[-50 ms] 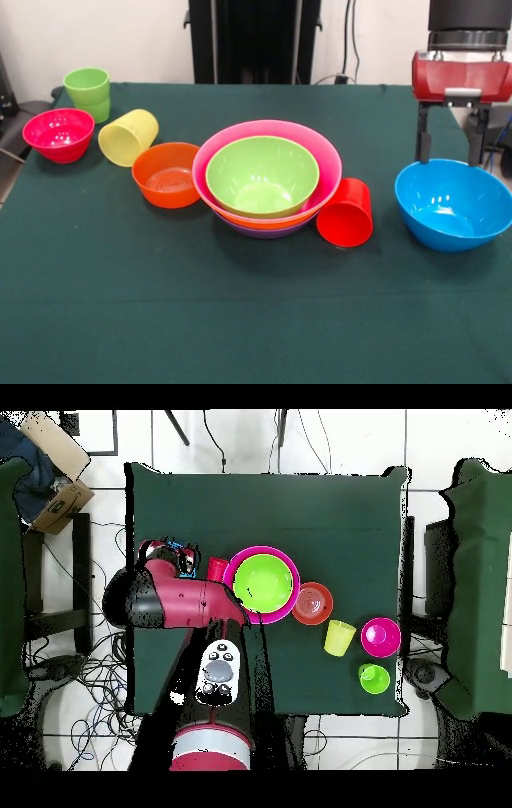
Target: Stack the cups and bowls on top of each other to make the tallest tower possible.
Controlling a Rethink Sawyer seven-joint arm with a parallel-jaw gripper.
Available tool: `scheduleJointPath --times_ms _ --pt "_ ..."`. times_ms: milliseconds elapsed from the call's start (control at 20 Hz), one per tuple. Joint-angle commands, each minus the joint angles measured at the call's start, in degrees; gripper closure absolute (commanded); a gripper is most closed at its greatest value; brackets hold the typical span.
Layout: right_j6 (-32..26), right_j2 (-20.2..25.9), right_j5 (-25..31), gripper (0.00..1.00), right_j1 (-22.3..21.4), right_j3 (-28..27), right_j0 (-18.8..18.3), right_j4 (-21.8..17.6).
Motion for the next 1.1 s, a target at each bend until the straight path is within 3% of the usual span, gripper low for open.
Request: scheduleJointPath --times_ms 50,450,1100 --pt "7.9 1.0 -5.7 0.00 4.9 3.6 1.3 -3.7" --pt "7.2 -0.1 -8.6 0.00 5.9 3.5 2.2 -3.3" --pt "6.0 -1.3 -5.5 0.00 5.7 2.8 3.1 -2.0"
